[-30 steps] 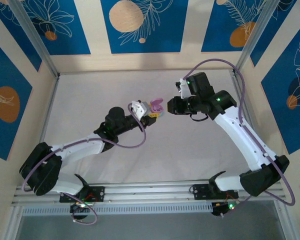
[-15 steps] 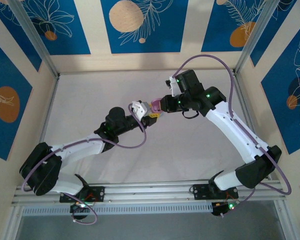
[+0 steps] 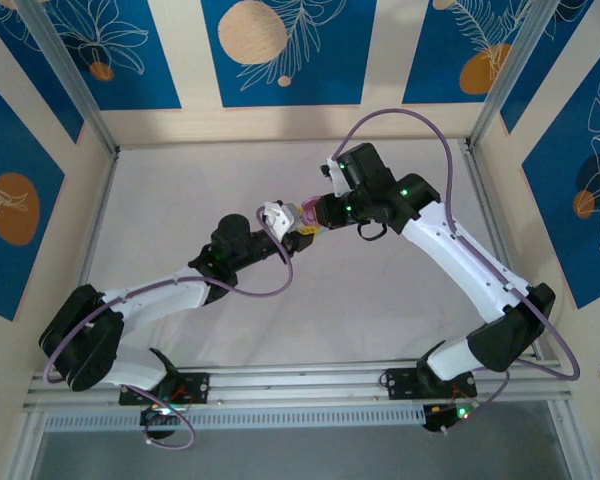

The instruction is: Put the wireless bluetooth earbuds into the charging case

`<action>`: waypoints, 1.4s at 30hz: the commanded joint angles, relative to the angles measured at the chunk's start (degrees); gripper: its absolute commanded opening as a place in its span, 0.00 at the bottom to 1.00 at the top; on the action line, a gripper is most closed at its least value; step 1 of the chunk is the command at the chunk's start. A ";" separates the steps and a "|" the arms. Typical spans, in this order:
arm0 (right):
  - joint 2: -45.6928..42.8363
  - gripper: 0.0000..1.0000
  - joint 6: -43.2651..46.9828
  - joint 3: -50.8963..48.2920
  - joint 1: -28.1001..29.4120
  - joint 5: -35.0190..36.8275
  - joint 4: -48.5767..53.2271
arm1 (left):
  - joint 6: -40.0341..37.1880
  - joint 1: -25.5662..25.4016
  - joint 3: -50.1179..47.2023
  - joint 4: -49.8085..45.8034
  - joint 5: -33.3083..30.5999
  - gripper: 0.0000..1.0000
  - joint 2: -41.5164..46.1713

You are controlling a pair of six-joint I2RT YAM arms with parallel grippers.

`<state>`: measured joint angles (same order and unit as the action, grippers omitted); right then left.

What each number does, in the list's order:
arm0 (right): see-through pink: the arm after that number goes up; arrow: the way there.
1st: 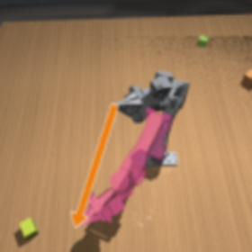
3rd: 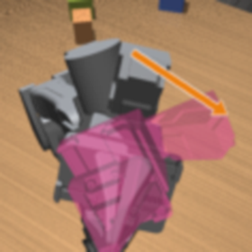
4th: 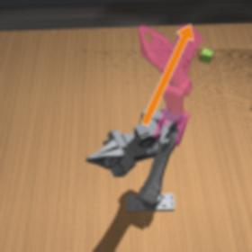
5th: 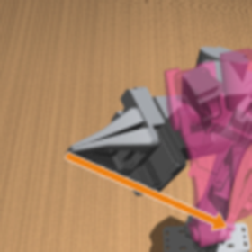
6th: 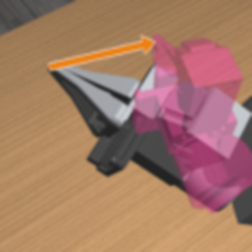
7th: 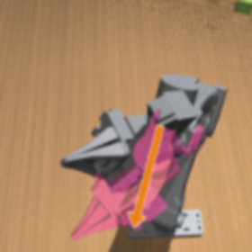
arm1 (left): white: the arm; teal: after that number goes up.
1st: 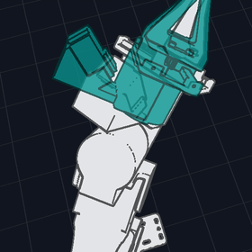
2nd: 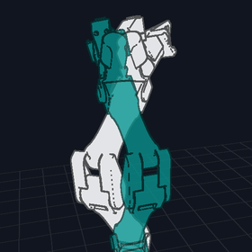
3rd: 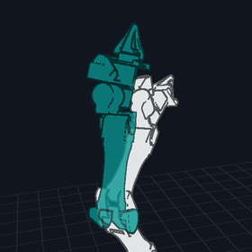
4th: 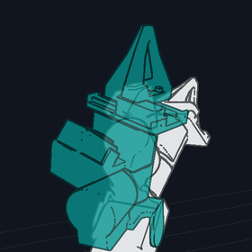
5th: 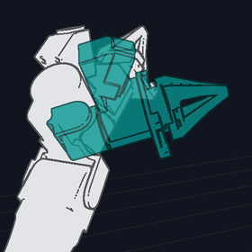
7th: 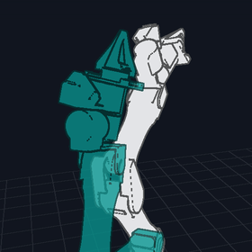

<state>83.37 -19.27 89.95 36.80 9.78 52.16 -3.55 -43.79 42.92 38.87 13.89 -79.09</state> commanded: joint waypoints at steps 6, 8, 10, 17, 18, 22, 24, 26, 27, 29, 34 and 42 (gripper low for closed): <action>0.09 0.24 2.02 1.99 0.69 -1.17 2.88 | 0.81 -0.74 1.38 5.66 -0.09 0.29 1.46; 0.03 0.25 1.78 1.99 0.56 -2.65 2.81 | 1.16 -0.77 1.38 6.08 -0.03 0.29 1.44; -0.06 0.26 1.62 1.81 0.34 -4.19 2.62 | 1.34 -0.73 1.38 6.21 0.00 0.29 1.47; -0.59 0.30 0.55 1.72 -1.28 -8.73 1.81 | 1.18 -0.77 1.72 6.04 0.26 0.29 1.69; -0.68 0.31 0.31 1.76 -1.45 -9.26 1.72 | 1.18 -0.73 1.71 6.04 0.33 0.29 1.66; -0.85 0.32 0.05 2.02 -1.90 -10.69 1.80 | 1.27 -0.71 1.73 6.13 0.35 0.29 1.58; -1.09 0.33 -0.05 1.92 -2.16 -11.68 1.64 | 1.27 -0.76 1.73 6.13 0.35 0.29 1.63; -1.43 0.35 -0.44 1.81 -2.50 -11.88 1.47 | 1.27 -0.76 1.73 6.23 0.26 0.29 1.61; -1.65 0.36 -0.68 1.76 -2.76 -12.10 1.43 | 1.22 -0.77 1.73 6.21 0.26 0.29 1.62; -2.33 0.38 -0.98 1.43 -3.21 -12.98 0.69 | 1.18 -0.72 1.72 6.21 0.34 0.29 1.65; -4.80 0.40 -2.34 0.42 -4.75 -14.17 -0.70 | 0.87 -0.72 1.56 6.27 0.35 0.30 1.79; -10.55 0.46 -5.65 -3.88 -8.93 -16.63 -6.70 | 0.05 -0.70 1.56 6.48 2.15 0.30 2.22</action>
<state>75.18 -22.55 87.90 29.30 -4.38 48.86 -3.16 -43.79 42.92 42.44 14.02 -78.76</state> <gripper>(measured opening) 0.451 0.330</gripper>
